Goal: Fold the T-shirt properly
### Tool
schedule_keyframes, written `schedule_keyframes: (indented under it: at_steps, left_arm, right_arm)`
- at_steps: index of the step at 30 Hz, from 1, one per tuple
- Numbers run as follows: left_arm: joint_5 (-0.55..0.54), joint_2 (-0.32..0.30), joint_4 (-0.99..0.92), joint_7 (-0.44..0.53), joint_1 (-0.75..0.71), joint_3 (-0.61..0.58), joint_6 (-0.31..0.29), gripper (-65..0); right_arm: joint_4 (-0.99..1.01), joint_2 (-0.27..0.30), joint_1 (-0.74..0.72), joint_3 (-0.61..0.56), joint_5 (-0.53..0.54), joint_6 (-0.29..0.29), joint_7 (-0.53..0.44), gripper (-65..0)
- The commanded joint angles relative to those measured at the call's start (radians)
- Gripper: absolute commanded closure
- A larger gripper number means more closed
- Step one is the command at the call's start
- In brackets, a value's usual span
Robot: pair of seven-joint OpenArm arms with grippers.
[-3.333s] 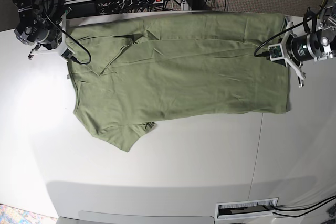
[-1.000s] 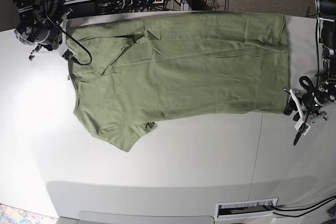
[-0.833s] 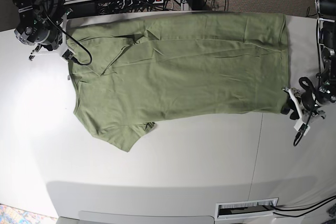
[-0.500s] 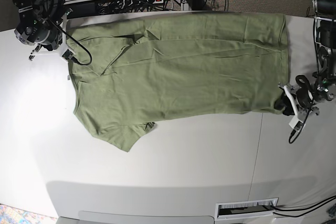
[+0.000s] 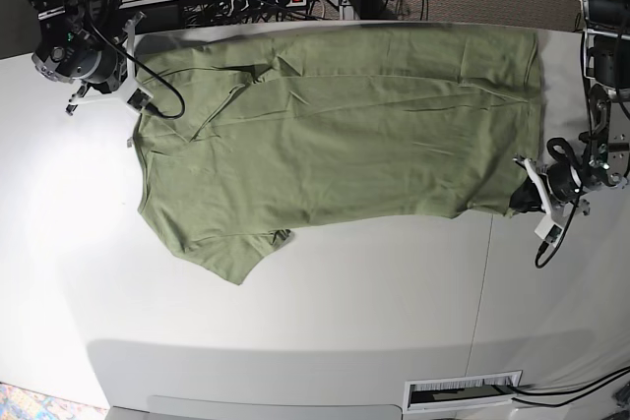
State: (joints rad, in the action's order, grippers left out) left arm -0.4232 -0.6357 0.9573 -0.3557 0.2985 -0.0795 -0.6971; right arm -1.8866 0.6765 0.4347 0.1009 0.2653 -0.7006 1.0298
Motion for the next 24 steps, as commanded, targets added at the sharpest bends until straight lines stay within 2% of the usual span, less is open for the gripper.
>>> schedule_keyframes:
  at_steps: [1, 5, 9, 15, 20, 24]
  left_arm:
    - [-0.004, -0.03, 0.009, -0.004, 0.018, 0.003, -0.001, 0.0]
    - [-0.092, -0.045, 0.011, -0.024, 0.018, 0.003, -0.001, 0.0]
    - [-0.193, -0.048, 0.013, -0.094, 0.018, 0.003, -0.001, 0.0]
    - [-0.309, -0.048, 0.013, -0.206, 0.018, 0.003, -0.001, 0.0]
    - [-0.34, -0.048, 0.015, -0.232, 0.018, 0.003, -0.001, 0.0]
    - [-0.34, -0.048, 0.027, -0.241, 0.017, 0.003, -0.001, 0.0]
  right_arm:
    - [-0.017, 0.021, -0.005, 0.035, 0.0, 0.002, -0.028, 0.0]
    - [-0.018, 0.004, -0.031, 0.147, 0.032, 0.002, -0.125, 0.0]
    - [-0.017, -0.041, -0.118, 0.229, 0.101, 0.002, -0.124, 0.0]
    - [-0.008, -0.12, -0.246, 0.24, 0.1, 0.002, -0.131, -7.0]
    - [0.088, -0.204, -0.359, 0.24, 0.066, 0.002, -0.212, -7.0]
    - [0.248, -0.232, -0.488, 0.239, 0.032, 0.002, -0.285, -7.0]
